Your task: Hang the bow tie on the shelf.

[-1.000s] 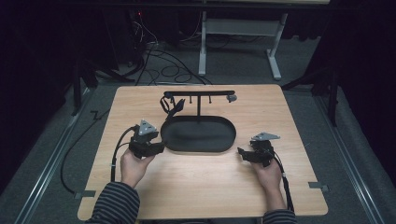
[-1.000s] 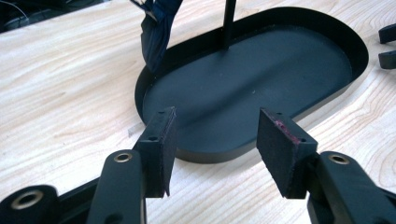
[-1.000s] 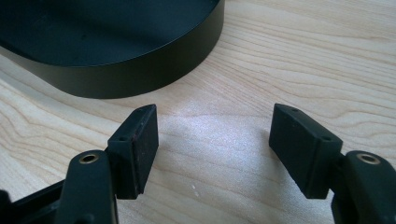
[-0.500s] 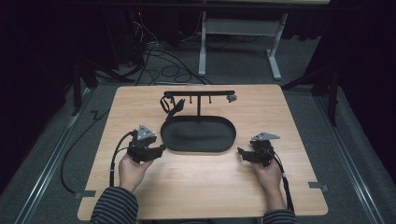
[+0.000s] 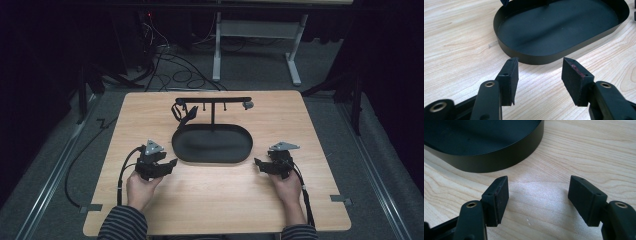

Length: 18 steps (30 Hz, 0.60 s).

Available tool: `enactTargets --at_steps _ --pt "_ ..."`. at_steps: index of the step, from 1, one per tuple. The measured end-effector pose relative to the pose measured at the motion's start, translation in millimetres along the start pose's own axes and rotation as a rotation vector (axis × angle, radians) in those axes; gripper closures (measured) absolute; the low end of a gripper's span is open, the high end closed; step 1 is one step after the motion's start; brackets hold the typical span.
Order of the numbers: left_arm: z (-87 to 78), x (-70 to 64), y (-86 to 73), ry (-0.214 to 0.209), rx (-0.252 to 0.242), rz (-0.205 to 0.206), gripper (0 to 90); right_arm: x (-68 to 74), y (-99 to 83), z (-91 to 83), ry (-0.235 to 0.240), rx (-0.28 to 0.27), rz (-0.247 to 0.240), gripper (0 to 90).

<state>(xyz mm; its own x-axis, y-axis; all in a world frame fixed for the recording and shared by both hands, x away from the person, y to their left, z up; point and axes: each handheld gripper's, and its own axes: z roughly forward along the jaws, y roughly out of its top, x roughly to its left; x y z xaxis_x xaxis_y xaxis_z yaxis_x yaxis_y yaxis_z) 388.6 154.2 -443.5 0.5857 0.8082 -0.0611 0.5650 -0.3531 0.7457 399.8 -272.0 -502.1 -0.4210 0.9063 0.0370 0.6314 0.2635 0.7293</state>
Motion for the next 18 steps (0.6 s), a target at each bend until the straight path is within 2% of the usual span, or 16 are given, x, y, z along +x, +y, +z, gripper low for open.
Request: enactTargets --at_steps 10,14,18 --pt "3.0 -1.5 -9.4 -0.005 0.015 -0.011 47.7 0.2 0.0 0.1 -0.001 0.0 -0.001 34.4" --pt "3.4 -4.5 -10.9 0.002 0.014 0.003 47.4 0.4 0.0 0.0 -0.002 0.002 0.001 34.4" --pt "5.8 -4.2 -14.1 -0.006 0.015 -0.014 47.5 0.5 0.0 0.0 -0.002 0.002 0.001 34.4"
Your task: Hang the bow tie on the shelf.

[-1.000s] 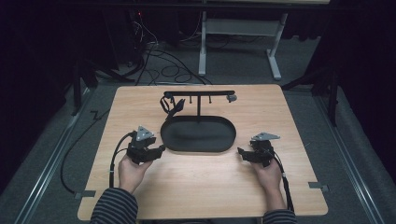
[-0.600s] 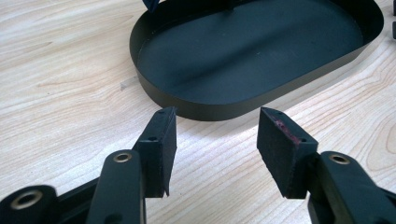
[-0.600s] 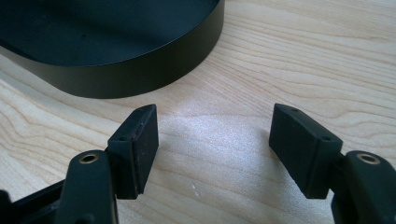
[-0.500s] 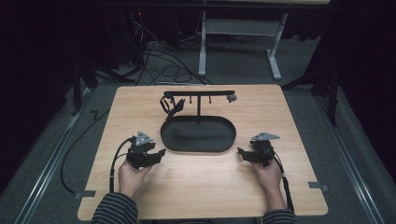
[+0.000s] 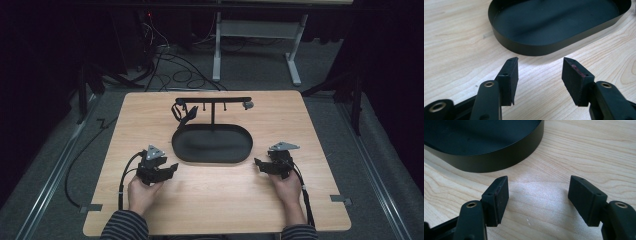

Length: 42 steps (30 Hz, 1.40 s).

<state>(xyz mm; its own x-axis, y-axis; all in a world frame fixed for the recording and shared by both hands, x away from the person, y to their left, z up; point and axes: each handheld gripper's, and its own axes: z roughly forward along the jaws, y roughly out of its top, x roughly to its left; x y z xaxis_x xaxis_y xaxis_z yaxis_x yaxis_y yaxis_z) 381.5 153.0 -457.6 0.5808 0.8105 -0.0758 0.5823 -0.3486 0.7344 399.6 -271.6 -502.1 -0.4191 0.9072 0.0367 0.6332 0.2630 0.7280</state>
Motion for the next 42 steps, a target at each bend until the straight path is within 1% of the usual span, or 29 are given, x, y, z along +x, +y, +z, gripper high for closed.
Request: enactTargets --at_steps 5,9,16,22,29,33,39,42 --pt "3.2 -1.0 -4.4 -0.003 0.009 -0.01 47.5 -0.3 0.0 0.1 0.0 -0.002 -0.003 34.4" --pt "4.9 -2.0 -7.8 0.001 0.011 -0.009 47.5 -0.2 0.0 0.1 0.0 -0.002 -0.003 34.4" --pt "9.0 -1.9 -15.0 0.006 0.018 -0.023 47.4 0.1 0.0 0.0 -0.001 0.0 -0.002 34.4" --pt "13.1 -3.7 -18.0 0.013 0.031 -0.009 47.0 0.1 0.0 0.1 -0.001 0.0 -0.003 34.4" --pt "17.3 -3.2 -21.8 0.019 0.04 -0.016 46.4 0.1 0.0 0.0 -0.001 0.0 -0.002 34.4" --pt "18.7 -2.2 -24.0 0.018 0.044 -0.026 46.2 0.1 0.0 0.1 -0.001 0.0 -0.003 34.4" --pt "24.1 -2.5 -30.1 0.028 0.069 -0.026 45.4 0.1 0.0 0.1 -0.001 0.0 -0.003 34.4" --pt "24.4 -3.7 -32.1 0.036 0.056 -0.02 45.0 0.1 0.0 0.1 -0.001 0.0 -0.003 34.4"
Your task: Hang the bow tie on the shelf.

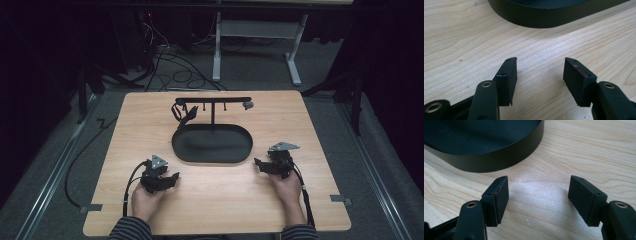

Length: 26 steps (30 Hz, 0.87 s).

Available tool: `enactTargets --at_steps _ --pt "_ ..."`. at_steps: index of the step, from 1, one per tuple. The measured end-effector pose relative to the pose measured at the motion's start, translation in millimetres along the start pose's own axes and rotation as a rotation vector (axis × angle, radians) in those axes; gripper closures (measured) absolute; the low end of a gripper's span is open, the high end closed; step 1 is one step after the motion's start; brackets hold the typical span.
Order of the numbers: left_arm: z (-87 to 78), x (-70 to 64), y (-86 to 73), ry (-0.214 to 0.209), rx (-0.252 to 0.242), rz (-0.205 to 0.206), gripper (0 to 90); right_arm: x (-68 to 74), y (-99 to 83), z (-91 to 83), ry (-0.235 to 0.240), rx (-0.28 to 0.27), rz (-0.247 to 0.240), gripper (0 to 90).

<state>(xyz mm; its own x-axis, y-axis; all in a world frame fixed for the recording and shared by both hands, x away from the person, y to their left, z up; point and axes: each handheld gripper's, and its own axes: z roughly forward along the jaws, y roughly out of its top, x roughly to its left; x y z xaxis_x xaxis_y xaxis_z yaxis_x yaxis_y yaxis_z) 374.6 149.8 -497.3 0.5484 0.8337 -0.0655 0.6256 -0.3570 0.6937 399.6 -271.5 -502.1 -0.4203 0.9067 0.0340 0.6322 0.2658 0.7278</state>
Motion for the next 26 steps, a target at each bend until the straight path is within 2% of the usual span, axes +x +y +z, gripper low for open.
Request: enactTargets --at_steps 4,8,12,15,26 --pt "0.2 -0.1 -1.8 0.0 -0.015 -0.002 44.4 0.0 0.0 0.0 0.0 0.0 0.0 34.4" --pt "1.3 -5.5 -6.3 0.031 -0.039 0.042 43.2 0.0 0.0 0.0 0.0 0.0 0.0 34.4" --pt "1.7 -6.2 -8.1 0.033 -0.053 0.039 41.4 0.0 0.0 -0.1 0.0 0.001 -0.001 34.4" --pt "1.8 -6.5 -12.5 0.034 -0.083 0.036 41.1 0.1 0.0 0.0 0.0 0.0 -0.001 34.4" --pt "1.9 -7.0 -12.7 0.037 -0.079 0.033 35.7 0.1 0.0 0.0 -0.001 0.001 -0.003 34.4"
